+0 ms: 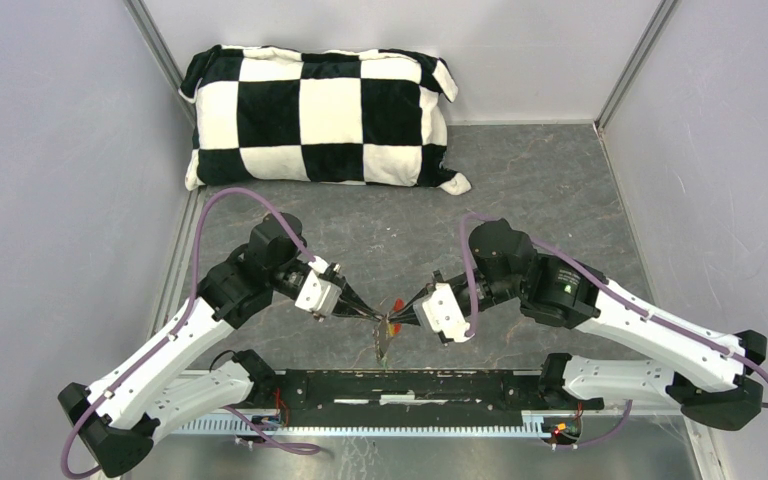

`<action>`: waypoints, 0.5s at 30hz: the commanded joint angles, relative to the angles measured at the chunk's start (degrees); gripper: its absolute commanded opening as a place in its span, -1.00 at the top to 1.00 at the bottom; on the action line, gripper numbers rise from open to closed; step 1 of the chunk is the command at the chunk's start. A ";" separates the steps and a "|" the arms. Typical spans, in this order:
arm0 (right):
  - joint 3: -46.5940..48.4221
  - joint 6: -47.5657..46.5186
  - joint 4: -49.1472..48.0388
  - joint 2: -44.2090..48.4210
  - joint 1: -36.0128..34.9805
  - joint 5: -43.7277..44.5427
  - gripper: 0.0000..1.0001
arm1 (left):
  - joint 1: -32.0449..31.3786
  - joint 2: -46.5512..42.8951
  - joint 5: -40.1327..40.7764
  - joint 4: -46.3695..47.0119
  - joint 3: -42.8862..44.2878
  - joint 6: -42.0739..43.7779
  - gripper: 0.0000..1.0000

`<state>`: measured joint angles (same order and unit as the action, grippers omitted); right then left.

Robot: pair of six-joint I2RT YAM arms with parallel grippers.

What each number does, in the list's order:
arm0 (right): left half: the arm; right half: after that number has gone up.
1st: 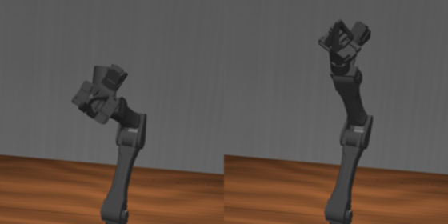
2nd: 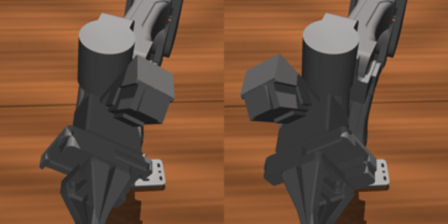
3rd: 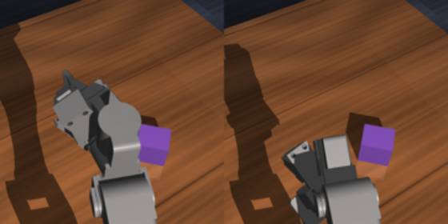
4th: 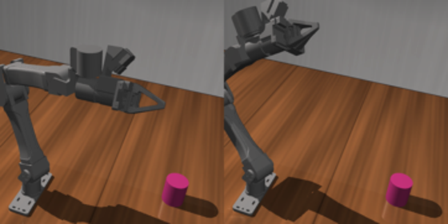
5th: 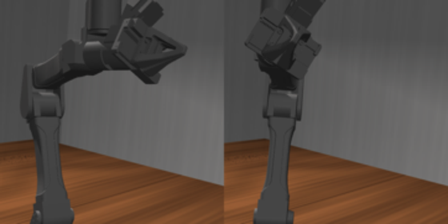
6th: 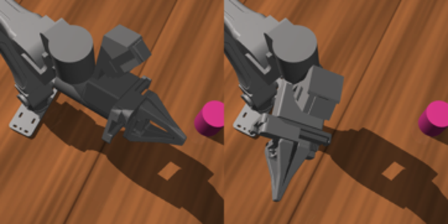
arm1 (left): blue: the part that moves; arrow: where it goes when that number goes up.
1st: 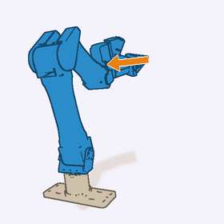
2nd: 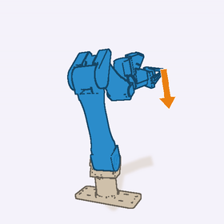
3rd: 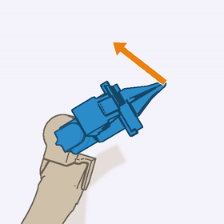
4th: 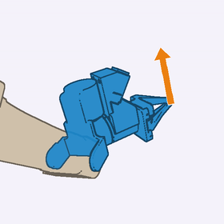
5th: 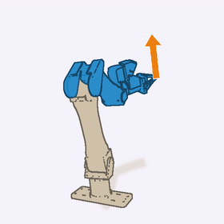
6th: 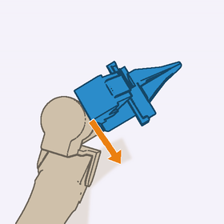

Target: Put the keys on the keyring

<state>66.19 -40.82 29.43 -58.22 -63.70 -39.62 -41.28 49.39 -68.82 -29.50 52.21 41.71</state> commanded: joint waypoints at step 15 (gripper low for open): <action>-3.99 -3.30 -3.40 2.59 -0.18 -1.59 0.99 | -1.18 3.15 0.03 -14.45 7.57 25.98 0.96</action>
<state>62.37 -43.03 29.17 -56.21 -63.70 -39.92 -41.69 51.27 -67.72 -40.86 56.36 60.16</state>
